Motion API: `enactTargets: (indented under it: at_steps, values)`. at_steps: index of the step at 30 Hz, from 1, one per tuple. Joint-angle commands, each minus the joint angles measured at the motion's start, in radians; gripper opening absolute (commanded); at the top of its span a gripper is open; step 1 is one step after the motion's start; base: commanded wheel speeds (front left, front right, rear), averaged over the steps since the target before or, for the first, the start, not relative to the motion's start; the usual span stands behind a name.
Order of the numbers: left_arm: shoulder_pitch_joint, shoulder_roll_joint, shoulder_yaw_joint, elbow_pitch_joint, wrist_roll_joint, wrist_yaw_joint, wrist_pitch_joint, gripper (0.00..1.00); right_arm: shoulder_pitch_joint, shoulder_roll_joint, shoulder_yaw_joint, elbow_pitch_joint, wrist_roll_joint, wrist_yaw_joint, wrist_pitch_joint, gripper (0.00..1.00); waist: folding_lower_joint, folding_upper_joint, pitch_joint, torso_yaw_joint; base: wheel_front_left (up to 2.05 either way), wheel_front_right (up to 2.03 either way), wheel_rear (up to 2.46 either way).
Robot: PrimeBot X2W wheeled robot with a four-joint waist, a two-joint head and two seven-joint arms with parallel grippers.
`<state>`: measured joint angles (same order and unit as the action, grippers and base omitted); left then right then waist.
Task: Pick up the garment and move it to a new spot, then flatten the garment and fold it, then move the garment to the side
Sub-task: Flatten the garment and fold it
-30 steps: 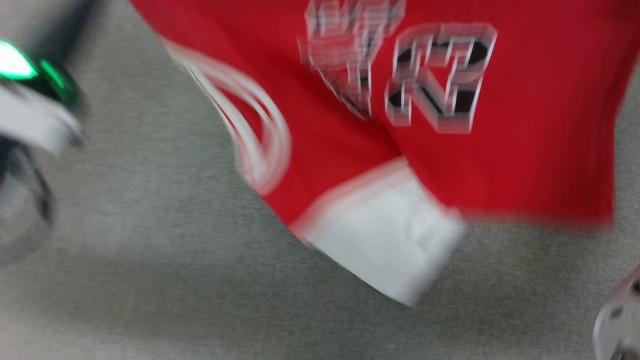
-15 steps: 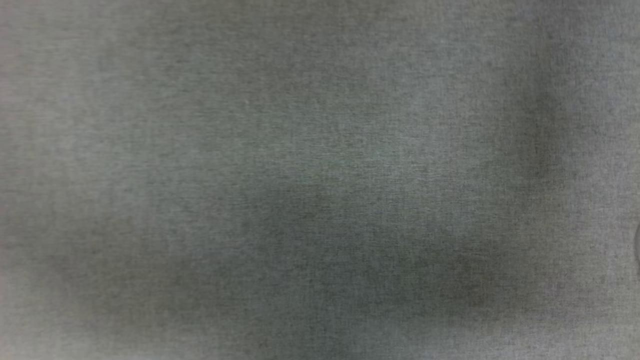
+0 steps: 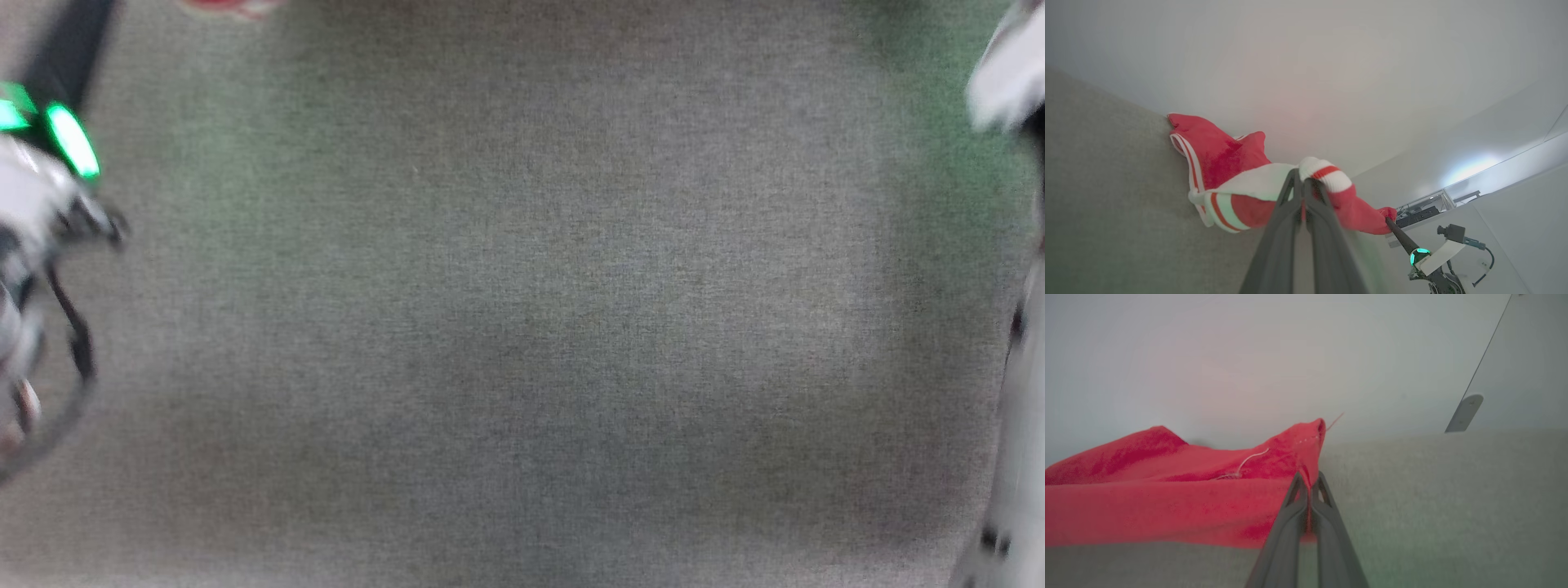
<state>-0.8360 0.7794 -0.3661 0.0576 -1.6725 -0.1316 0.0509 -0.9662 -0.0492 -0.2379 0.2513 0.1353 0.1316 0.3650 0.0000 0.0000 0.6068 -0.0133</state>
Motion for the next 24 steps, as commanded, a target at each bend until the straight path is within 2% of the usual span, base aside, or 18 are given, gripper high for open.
enactTargets:
  at_steps: [1, 7, 13, 16, 21, 24]
  values:
    - [0.084, -0.011, 0.032, -0.038, 0.007, 0.002, -0.012, 0.00, 0.097, -0.003, 0.011, -0.070, 0.035, -0.002, 0.025, 0.00, 0.0000, 0.0000, -0.022, 0.006, 0.00, 0.00, 0.00]
    - [0.333, -0.048, 0.123, -0.181, 0.034, 0.002, -0.010, 0.00, 0.405, -0.002, 0.020, -0.336, 0.128, -0.002, 0.120, 0.00, 0.0000, 0.0000, -0.068, 0.012, 0.00, 0.00, 0.00]
    - [0.542, -0.015, 0.119, -0.291, 0.151, 0.002, -0.083, 0.00, 0.675, -0.002, 0.057, -0.560, 0.211, -0.002, 0.186, 0.00, 0.0000, 0.0000, -0.122, 0.008, 0.00, 0.00, 0.00]
    - [0.630, 0.002, 0.106, -0.334, 0.167, 0.002, -0.152, 0.00, 0.795, -0.001, 0.069, -0.648, 0.237, -0.002, 0.207, 0.00, 0.0000, 0.0000, -0.145, 0.005, 0.00, 0.00, 0.00]
    - [0.768, 0.055, 0.074, -0.400, 0.201, 0.002, -0.256, 0.00, 0.964, -0.001, 0.049, -0.759, 0.281, -0.002, 0.208, 0.00, 0.0000, 0.0000, -0.163, 0.005, 0.00, 0.00, 0.00]
    - [0.814, 0.074, 0.059, -0.423, 0.214, 0.002, -0.281, 0.00, 1.023, -0.001, 0.041, -0.796, 0.291, -0.002, 0.207, 0.00, 0.0000, 0.0000, -0.166, 0.006, 0.00, 0.00, 0.00]
